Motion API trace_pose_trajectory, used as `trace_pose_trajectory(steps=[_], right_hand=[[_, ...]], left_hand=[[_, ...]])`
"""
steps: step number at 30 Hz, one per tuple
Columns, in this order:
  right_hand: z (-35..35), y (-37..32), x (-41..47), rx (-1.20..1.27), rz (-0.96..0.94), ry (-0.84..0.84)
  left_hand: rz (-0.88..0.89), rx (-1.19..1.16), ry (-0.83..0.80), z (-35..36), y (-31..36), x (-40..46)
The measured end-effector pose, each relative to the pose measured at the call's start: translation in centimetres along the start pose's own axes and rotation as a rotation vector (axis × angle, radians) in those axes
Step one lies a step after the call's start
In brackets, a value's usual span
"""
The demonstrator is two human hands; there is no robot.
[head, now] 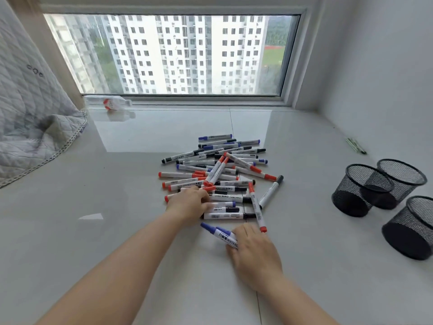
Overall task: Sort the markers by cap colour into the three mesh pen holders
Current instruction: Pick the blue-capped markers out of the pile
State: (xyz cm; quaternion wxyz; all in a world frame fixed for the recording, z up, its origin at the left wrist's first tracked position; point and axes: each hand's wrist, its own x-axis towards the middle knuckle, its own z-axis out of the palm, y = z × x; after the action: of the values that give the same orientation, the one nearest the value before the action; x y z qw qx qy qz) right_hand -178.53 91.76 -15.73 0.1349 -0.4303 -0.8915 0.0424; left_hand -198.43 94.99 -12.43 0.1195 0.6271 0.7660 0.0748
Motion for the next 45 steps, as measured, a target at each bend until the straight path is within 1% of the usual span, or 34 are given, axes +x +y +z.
trace_pose_trajectory(steps=[3,8,10,12,15,17,21,23,26,29,32,35,38,42,45], right_hand=[[-0.4,0.1,-0.9,-0.016,0.049,0.102],[-0.4,0.2,-1.3,0.006,0.113,0.163],[-0.7,0.1,-1.3,0.036,0.117,0.158],[-0.7,0.1,-1.4,0.055,0.136,0.142],[-0.6,0.5,-1.6,0.154,0.193,0.136],[-0.4,0.6,-1.4,0.181,0.209,0.104],[-1.1,1.0,0.1,0.245,0.223,0.154],[-2.1,1.4,1.5,0.299,0.235,0.172],[-3.8,2.5,4.5,0.303,0.244,0.179],[-5.1,4.5,8.4,0.292,0.287,0.177],[-6.0,7.3,12.2,0.361,0.384,0.186],[-5.9,9.8,15.9,0.406,0.434,0.188],[-5.0,11.6,19.0,0.391,0.438,0.128],[-3.9,13.0,21.9,0.367,0.44,0.038],[-3.5,13.1,23.6,0.302,0.382,-0.087]], left_hand=[[-0.024,0.002,-0.034,0.3,0.4,0.0],[-0.066,-0.129,-0.098,0.8,0.9,-0.9],[-0.052,-0.115,-0.036,1.2,0.8,-1.5],[-0.04,-0.123,0.074,1.5,0.6,-2.2],[-0.087,-0.266,0.223,1.4,0.3,-3.0],[-0.108,-0.331,0.286,0.9,0.2,-2.9],[-0.182,-0.334,0.359,-1.0,-1.0,-1.7],[-0.263,-0.347,0.352,-1.9,-2.0,-0.7],[-0.335,-0.34,0.302,-2.9,-3.5,1.1],[-0.347,-0.386,0.263,-3.4,-4.6,3.1],[-0.371,-0.391,0.212,-3.7,-5.2,4.9],[-0.338,-0.32,0.161,-4.0,-5.2,6.7],[-0.32,-0.181,0.129,-4.0,-4.9,8.3],[-0.467,-0.062,0.147,-3.7,-5.0,10.3],[-0.566,-0.014,0.119,-3.8,-4.8,11.2]])
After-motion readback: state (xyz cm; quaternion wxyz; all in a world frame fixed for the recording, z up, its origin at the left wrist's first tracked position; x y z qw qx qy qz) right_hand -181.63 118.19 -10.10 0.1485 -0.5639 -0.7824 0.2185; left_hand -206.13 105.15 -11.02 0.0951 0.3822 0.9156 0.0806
